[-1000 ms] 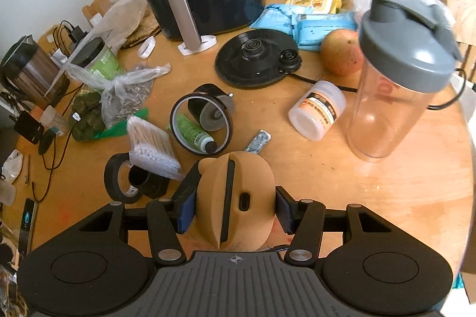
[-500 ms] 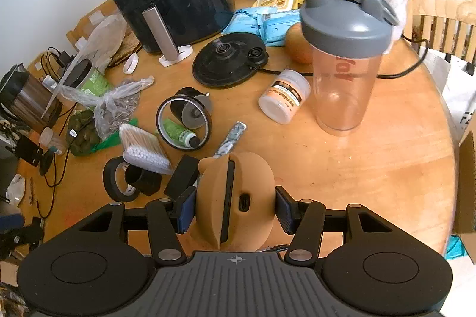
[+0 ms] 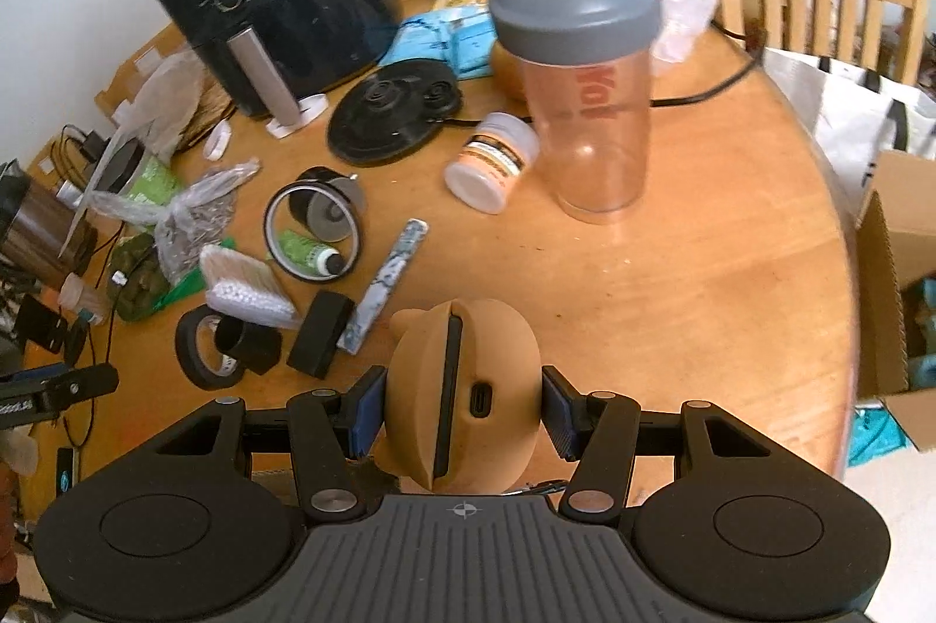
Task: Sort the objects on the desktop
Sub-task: 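Lift the tan toy with the right tool and carry it toward the cardboard box, then carry the tan toy with the right tool while the left tool grasps a black tape roll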
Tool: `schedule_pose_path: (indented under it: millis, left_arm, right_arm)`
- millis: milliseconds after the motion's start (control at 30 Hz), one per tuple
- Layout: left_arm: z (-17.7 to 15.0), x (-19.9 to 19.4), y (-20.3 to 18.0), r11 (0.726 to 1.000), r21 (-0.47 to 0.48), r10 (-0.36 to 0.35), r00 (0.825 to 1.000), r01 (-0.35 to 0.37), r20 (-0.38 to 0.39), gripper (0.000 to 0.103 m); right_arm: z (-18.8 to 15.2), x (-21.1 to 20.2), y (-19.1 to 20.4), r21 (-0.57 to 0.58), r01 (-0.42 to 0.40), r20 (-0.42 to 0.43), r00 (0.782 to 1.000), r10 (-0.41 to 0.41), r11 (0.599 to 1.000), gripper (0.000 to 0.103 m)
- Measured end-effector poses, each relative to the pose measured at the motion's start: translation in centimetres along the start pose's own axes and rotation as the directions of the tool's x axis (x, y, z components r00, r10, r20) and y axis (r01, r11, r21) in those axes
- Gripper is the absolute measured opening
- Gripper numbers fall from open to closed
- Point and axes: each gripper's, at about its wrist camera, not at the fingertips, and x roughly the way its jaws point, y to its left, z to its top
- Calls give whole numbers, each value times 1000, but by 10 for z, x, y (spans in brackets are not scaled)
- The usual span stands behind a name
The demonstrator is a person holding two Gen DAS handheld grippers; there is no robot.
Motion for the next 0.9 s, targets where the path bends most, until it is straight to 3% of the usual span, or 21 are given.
schedule_pose_path:
  millis: [467, 900]
  left_arm:
    - [10, 44, -12, 998, 58, 9, 1000, -9, -2, 83]
    - [15, 76, -16, 998, 49, 39, 998, -37, -45, 55]
  right_arm:
    - [-14, -9, -28, 92, 58, 13, 998, -59, 994, 58]
    - [-21, -13, -43, 133, 77, 13, 997, -79, 988, 58]
